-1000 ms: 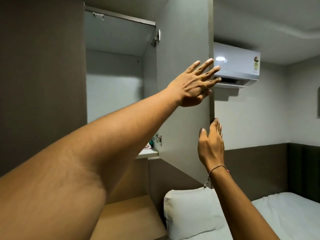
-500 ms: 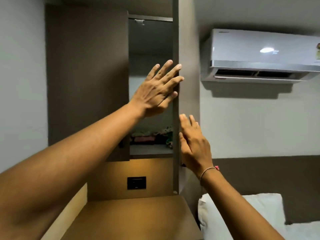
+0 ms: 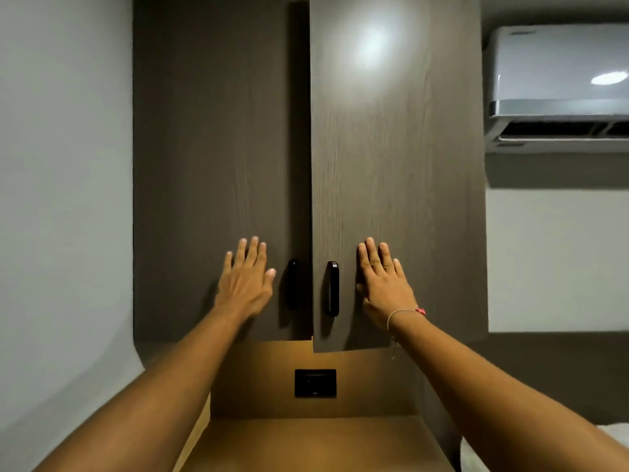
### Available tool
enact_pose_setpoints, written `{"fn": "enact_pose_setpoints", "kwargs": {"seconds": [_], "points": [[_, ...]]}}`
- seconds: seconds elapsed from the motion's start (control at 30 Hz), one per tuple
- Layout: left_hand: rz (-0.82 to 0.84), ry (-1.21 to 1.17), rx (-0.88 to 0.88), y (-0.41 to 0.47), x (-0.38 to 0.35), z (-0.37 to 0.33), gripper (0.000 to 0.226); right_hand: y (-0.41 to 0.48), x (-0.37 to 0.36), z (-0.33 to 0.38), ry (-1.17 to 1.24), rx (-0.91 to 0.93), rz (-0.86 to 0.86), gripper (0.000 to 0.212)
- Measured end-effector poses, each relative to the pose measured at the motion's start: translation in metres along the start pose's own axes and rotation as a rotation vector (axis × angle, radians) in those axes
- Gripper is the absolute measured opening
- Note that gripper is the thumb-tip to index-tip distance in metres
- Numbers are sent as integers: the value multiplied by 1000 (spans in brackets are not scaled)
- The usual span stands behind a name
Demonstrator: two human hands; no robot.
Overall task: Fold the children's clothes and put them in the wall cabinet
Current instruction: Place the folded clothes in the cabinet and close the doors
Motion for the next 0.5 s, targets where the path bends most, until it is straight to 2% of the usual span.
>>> {"fn": "enact_pose_setpoints", "kwargs": {"seconds": [0.17, 0.33, 0.5], "points": [[-87, -2, -15, 4, -49, 19, 68, 16, -29, -4, -80, -27, -59, 69], [-191, -36, -22, 7, -65, 21, 69, 22, -42, -8, -98, -11, -88, 69], [-223, -47, -30, 8, -69, 21, 70, 25, -47, -8, -97, -18, -103, 70]]}}
Point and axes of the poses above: each hand's wrist, its own y-axis towards the middle knuckle, its own x-axis out of the back of the hand, z = x × y, the point moved 3 cm from there along y, towards the middle knuckle, and after that the axes turned 4 degrees about -y, right-handed, at the moved point
